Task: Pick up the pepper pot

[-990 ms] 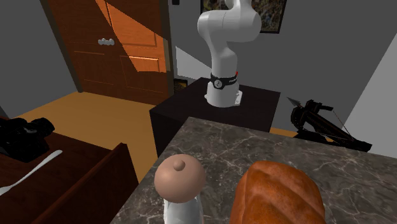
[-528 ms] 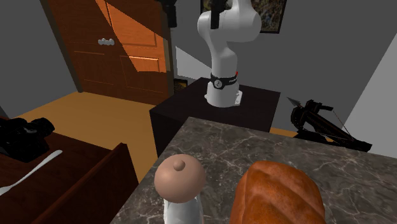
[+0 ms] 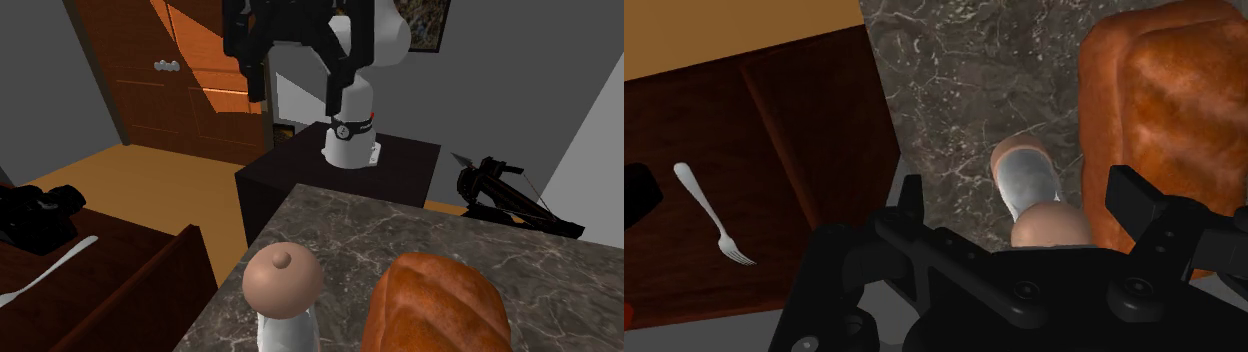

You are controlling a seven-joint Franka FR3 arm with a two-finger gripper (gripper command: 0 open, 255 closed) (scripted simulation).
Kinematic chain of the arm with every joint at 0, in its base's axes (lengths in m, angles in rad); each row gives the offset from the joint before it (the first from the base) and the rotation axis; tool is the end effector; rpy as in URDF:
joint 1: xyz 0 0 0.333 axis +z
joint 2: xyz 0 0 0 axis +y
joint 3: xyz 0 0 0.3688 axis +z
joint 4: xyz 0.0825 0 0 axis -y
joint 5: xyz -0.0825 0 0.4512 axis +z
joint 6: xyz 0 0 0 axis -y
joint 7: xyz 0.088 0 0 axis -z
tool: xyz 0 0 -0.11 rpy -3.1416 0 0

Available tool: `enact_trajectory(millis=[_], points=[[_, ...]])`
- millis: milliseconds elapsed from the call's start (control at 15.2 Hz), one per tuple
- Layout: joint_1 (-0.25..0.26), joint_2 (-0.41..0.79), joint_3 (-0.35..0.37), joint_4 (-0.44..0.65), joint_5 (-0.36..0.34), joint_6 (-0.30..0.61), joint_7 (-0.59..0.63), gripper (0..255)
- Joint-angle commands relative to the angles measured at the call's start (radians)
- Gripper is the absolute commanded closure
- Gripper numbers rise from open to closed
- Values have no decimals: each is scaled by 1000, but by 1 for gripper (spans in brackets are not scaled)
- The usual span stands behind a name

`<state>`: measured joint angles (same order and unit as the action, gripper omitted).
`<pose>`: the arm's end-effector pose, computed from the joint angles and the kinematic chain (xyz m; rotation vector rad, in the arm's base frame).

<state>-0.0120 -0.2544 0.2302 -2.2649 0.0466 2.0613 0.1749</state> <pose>0.5109 0.1210 0.4842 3.1337 0.0257 0.0739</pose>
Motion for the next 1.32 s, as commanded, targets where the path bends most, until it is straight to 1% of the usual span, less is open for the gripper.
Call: enact_trajectory(millis=[0,330,660,726,1188,1254], points=[[-1,86,20,53,-25,40,37,0],[5,280,48,185,-105,110,125,0],[34,478,50,353,-196,142,209,0],[36,485,48,360,-198,142,212,0],[42,533,40,317,-223,230,232,0],[42,533,40,317,-223,230,232,0]])
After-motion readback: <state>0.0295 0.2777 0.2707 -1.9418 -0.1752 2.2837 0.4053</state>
